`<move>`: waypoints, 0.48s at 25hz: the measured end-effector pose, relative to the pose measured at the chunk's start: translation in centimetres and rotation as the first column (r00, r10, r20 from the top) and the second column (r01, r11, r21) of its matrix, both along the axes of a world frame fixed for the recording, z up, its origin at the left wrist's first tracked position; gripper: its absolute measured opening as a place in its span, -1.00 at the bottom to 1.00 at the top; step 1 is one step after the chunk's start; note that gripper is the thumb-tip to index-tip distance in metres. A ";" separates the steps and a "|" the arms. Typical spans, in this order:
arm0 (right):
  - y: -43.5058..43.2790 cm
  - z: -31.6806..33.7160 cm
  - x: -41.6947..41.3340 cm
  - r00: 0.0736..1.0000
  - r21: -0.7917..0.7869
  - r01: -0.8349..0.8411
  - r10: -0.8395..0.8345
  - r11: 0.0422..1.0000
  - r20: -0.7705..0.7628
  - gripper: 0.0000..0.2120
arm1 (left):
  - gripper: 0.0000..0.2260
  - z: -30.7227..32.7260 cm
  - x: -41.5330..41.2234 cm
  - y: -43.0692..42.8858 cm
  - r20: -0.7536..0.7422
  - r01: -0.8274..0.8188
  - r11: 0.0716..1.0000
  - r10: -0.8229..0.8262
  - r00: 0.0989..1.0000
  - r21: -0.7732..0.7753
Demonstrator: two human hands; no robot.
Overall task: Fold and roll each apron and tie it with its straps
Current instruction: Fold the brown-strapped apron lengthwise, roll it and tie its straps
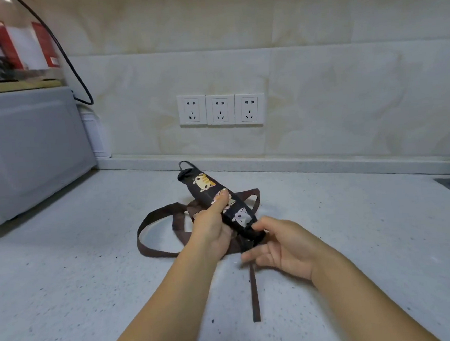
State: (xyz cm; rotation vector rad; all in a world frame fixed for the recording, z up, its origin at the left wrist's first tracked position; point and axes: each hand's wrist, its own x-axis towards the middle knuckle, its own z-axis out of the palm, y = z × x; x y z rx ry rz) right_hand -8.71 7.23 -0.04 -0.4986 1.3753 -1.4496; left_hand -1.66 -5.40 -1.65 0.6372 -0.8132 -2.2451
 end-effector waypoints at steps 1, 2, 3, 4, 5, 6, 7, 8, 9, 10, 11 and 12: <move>0.0 -0.2 0.0 0.997 -0.023 -0.023 0.024 0.999 0.078 -0.85 | -0.79 -0.3 -0.2 0.0 -0.004 -0.050 0.999 0.050 0.999 0.011; -0.1 -0.5 -0.2 0.994 -0.021 -0.019 0.021 1.000 0.111 -0.87 | -0.74 -0.6 -0.4 -0.2 0.004 -0.093 0.996 0.093 0.996 0.010; -0.2 -0.7 -0.2 0.995 0.000 -0.018 0.018 1.000 0.099 -0.88 | -0.72 -0.7 -0.4 -0.4 0.011 -0.127 0.992 0.127 0.992 0.001; -0.3 -1.0 -0.2 0.999 0.036 -0.028 0.026 0.999 0.043 -0.90 | -0.72 -0.9 -0.3 -0.7 0.022 -0.157 0.988 0.157 0.987 -0.008; -0.3 -1.2 -0.2 0.998 0.083 -0.038 0.043 0.996 -0.055 -0.91 | -0.74 -0.9 -0.2 -0.9 0.038 -0.181 0.983 0.181 0.983 -0.011; -0.2 -1.3 -0.3 0.981 0.130 -0.040 0.064 0.991 -0.184 -0.90 | -0.74 -0.8 -0.1 -1.1 0.058 -0.203 0.979 0.204 0.977 -0.012; -0.1 -1.1 -0.5 0.946 0.174 -0.031 0.085 0.984 -0.312 -0.87 | -0.73 -0.7 0.0 -1.2 0.074 -0.226 0.974 0.226 0.971 -0.014; 0.0 -0.7 -0.6 0.901 0.212 -0.019 0.109 0.977 -0.420 -0.86 | -0.72 -0.7 0.2 -1.3 0.086 -0.253 0.967 0.254 0.963 -0.020; 0.3 -0.2 -0.6 0.859 0.236 -0.012 0.131 0.972 -0.495 -0.85 | -0.72 -0.6 0.3 -1.4 0.088 -0.277 0.961 0.278 0.957 -0.020; 0.6 0.3 -0.7 0.828 0.248 -0.019 0.154 0.969 -0.540 -0.85 | -0.73 -0.6 0.5 -1.6 0.095 -0.298 0.954 0.300 0.949 -0.026; 1.0 0.7 -0.7 0.802 0.257 -0.036 0.181 0.966 -0.568 -0.84 | -0.74 -0.5 0.7 -1.8 0.100 -0.316 0.948 0.318 0.943 -0.034; 1.3 1.1 -0.7 0.779 0.263 -0.062 0.211 0.963 -0.590 -0.84 | -0.73 -0.4 0.9 -2.0 0.103 -0.332 0.942 0.335 0.937 -0.044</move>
